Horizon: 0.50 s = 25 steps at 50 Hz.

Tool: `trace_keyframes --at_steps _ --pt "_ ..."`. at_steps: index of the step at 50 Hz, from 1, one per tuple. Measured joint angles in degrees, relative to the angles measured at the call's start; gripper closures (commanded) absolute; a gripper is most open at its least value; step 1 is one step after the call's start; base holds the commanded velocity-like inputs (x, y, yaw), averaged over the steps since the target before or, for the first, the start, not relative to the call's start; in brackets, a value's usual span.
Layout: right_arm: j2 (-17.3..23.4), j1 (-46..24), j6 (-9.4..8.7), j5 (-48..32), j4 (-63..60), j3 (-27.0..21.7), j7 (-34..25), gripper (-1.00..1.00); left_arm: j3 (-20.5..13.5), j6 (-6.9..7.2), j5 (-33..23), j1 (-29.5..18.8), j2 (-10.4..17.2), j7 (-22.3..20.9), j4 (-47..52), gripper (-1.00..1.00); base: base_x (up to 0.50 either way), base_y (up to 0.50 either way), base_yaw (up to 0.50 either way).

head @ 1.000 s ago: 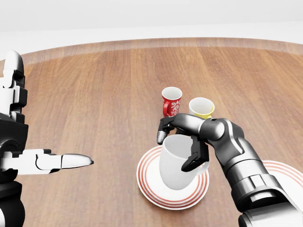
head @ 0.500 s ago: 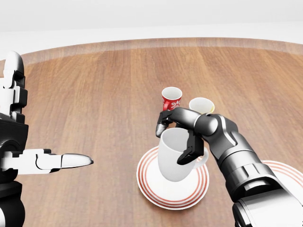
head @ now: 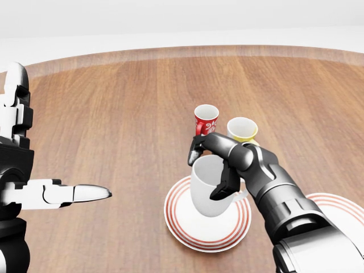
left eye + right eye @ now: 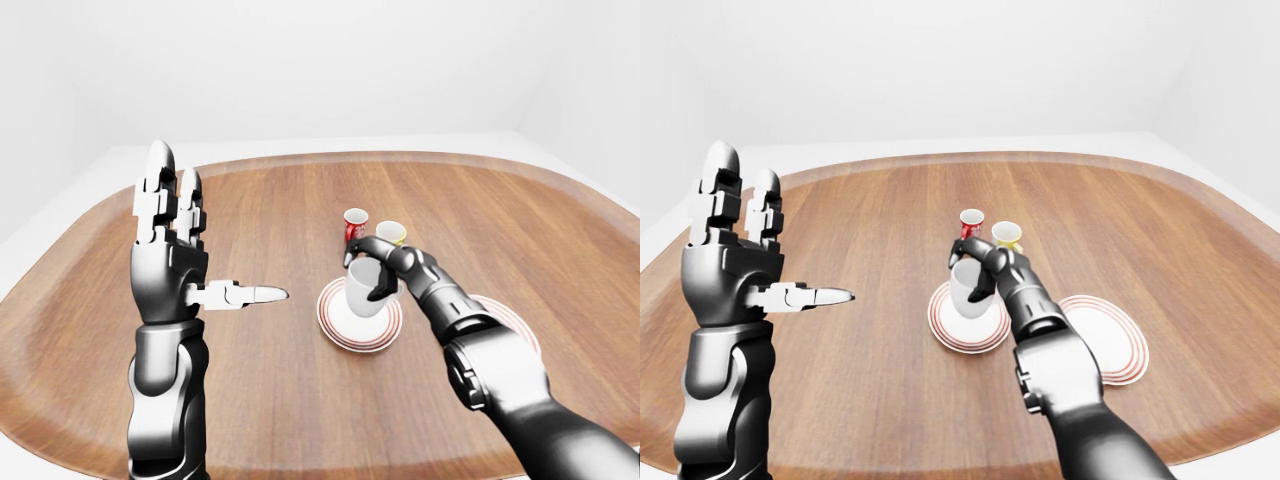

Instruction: Put the white mug on the left plate.

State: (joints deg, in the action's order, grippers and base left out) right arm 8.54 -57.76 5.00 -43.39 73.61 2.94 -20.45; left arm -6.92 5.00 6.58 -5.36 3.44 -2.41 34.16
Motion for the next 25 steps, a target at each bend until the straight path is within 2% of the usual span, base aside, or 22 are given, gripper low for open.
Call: trace_keyframes --at_steps 25 --pt "-1.07 -0.95 0.00 -0.85 1.21 -0.25 1.05 1.00 -0.13 0.00 0.13 -0.06 0.06 0.10 -0.18 -1.00 0.00 0.00 0.00"
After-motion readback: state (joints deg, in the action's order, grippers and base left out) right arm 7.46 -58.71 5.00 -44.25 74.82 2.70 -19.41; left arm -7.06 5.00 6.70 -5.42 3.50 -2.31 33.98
